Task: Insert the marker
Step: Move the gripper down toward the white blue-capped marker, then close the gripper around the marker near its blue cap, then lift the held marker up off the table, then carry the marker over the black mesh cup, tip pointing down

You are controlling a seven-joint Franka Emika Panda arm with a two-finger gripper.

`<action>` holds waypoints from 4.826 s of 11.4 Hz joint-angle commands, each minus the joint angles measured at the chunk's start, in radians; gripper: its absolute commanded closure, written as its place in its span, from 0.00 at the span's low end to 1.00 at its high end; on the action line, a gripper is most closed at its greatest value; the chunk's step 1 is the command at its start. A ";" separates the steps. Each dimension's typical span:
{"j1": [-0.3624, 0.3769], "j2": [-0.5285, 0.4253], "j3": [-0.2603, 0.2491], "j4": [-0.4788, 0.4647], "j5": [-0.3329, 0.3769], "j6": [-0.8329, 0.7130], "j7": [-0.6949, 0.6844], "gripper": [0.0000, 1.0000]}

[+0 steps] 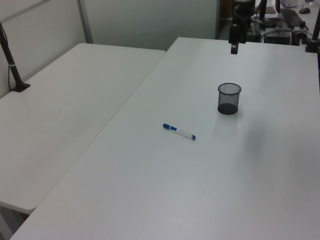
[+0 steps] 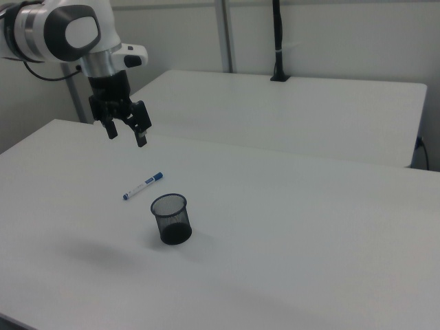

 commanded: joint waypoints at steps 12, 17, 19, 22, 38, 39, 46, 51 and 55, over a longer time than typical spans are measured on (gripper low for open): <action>0.053 0.212 0.003 0.217 0.081 0.061 0.063 0.00; 0.151 0.397 0.003 0.215 0.017 0.290 0.264 0.00; 0.180 0.458 0.003 0.215 -0.032 0.339 0.328 0.00; 0.203 0.531 0.003 0.215 -0.097 0.415 0.373 0.19; 0.205 0.690 0.003 0.219 -0.275 0.691 0.579 0.86; 0.205 0.689 0.003 0.219 -0.275 0.691 0.577 0.95; 0.153 0.507 0.004 0.167 -0.269 0.685 0.571 0.97; 0.047 0.215 0.004 -0.124 -0.272 0.735 0.424 0.97; -0.070 0.046 0.006 -0.320 -0.261 0.829 0.247 0.97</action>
